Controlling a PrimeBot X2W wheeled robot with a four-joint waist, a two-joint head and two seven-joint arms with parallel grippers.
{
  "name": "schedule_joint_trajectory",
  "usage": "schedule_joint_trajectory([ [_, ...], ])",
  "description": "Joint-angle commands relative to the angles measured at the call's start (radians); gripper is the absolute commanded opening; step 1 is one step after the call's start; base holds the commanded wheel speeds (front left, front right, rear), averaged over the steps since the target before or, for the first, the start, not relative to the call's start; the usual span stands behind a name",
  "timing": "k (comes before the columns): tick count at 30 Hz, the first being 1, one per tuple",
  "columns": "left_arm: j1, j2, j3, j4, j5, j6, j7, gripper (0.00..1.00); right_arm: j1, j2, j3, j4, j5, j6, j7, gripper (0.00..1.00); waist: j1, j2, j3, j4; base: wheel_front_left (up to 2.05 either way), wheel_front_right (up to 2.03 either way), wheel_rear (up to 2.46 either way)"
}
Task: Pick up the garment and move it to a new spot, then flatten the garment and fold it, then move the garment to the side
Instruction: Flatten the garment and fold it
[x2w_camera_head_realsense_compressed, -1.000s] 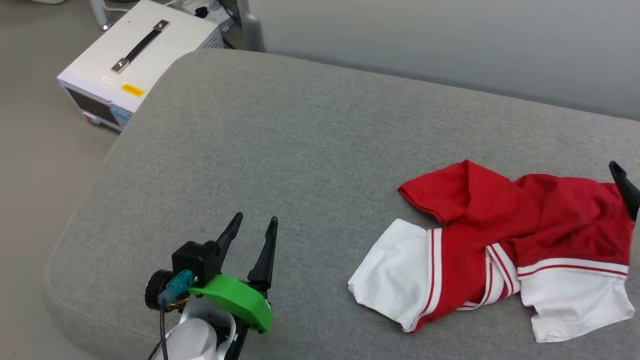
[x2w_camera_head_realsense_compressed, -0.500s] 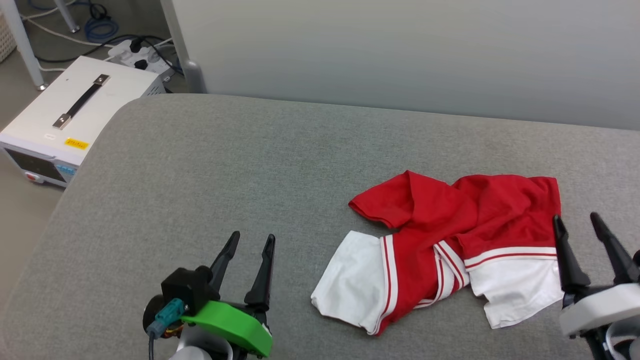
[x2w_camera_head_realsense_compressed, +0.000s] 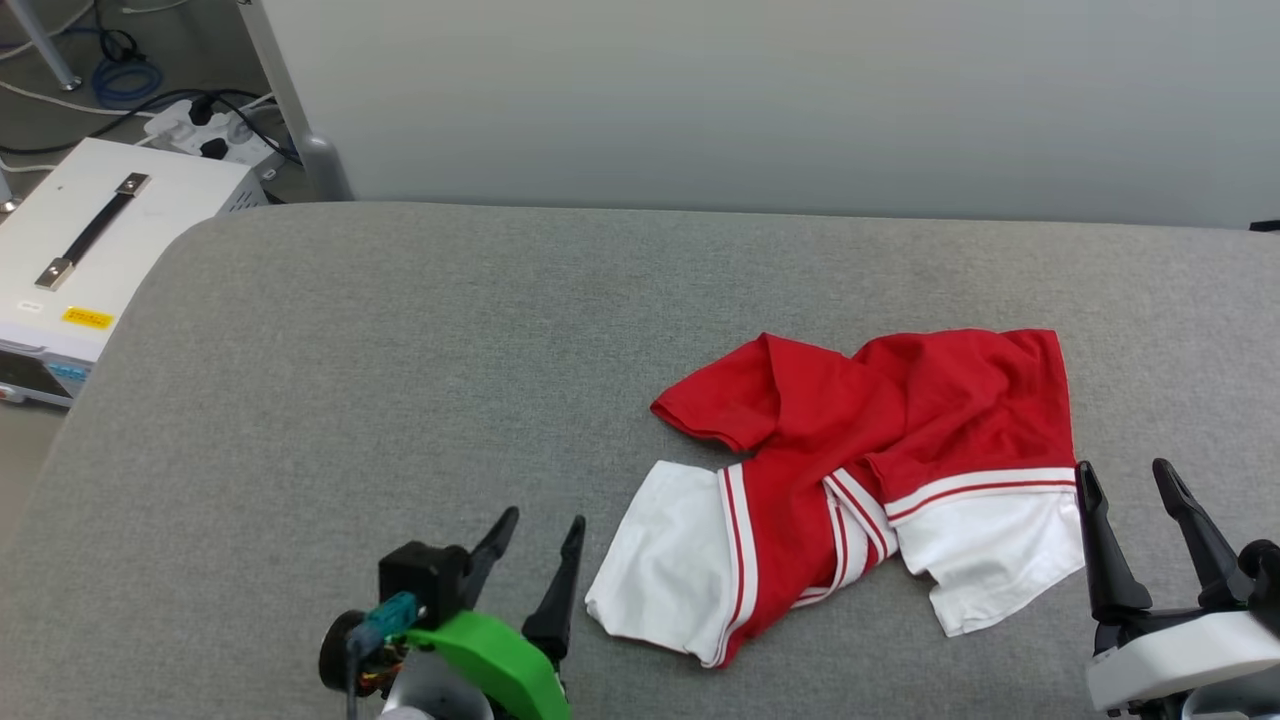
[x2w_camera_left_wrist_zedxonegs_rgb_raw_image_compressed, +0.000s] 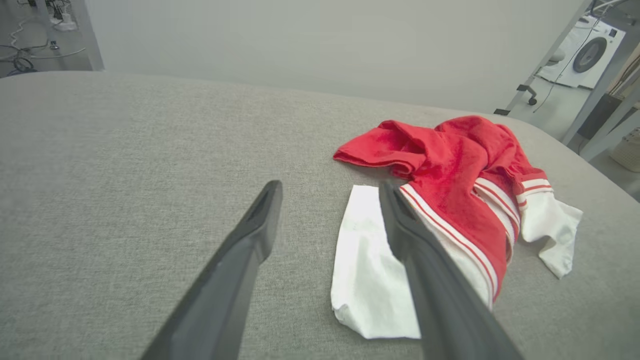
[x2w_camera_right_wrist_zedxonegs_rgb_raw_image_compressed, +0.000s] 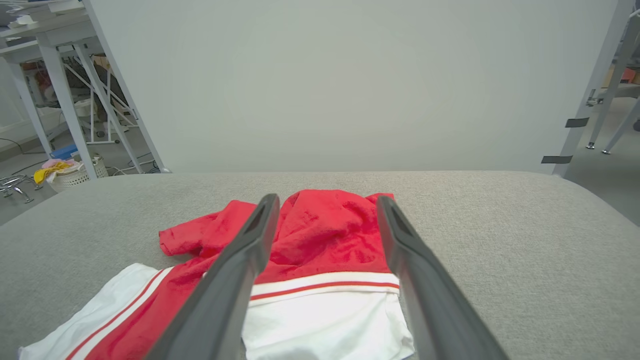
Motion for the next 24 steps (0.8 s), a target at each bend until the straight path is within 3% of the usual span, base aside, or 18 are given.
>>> schedule_joint_trajectory([
  [1, -0.023, 0.002, -0.014, -0.001, -0.004, 0.006, 0.069, 1.0, 0.006, -0.004, -0.004, -0.014, -0.01, -0.001, 0.006, 1.0, 0.0, 0.0, 0.019, -0.018, 0.0, 0.0, 0.0],
  [5, -0.039, 0.018, -0.058, -0.01, -0.019, 0.022, 0.317, 1.0, 0.01, 0.006, -0.01, -0.038, -0.017, -0.001, 0.025, 1.0, 0.0, 0.0, 0.045, -0.041, 0.0, 0.0, 0.0],
  [10, -0.049, 0.047, -0.086, -0.031, -0.002, 0.07, 0.507, 1.0, 0.003, 0.016, -0.007, -0.046, -0.024, -0.001, 0.031, 1.0, 0.0, 0.0, 0.079, -0.068, 0.0, 0.0, 0.0],
  [16, -0.061, 0.056, -0.078, -0.013, 0.036, 0.134, 0.52, 1.0, -0.013, 0.023, 0.003, -0.041, -0.028, -0.001, 0.03, 1.0, 0.0, 0.0, 0.112, -0.097, 0.0, 0.0, 0.0],
  [23, -0.069, 0.06, -0.096, 0.062, 0.032, 0.124, 0.544, 1.0, -0.024, 0.023, -0.001, -0.035, -0.032, -0.001, 0.025, 1.0, 0.0, 0.0, 0.134, -0.11, 0.0, 0.0, 0.0],
  [24, -0.07, 0.06, -0.099, 0.078, 0.028, 0.119, 0.551, 0.54, -0.026, 0.023, -0.002, -0.034, -0.033, -0.001, 0.025, 1.0, 0.0, 0.0, 0.136, -0.11, 0.0, 0.0, 0.0],
])
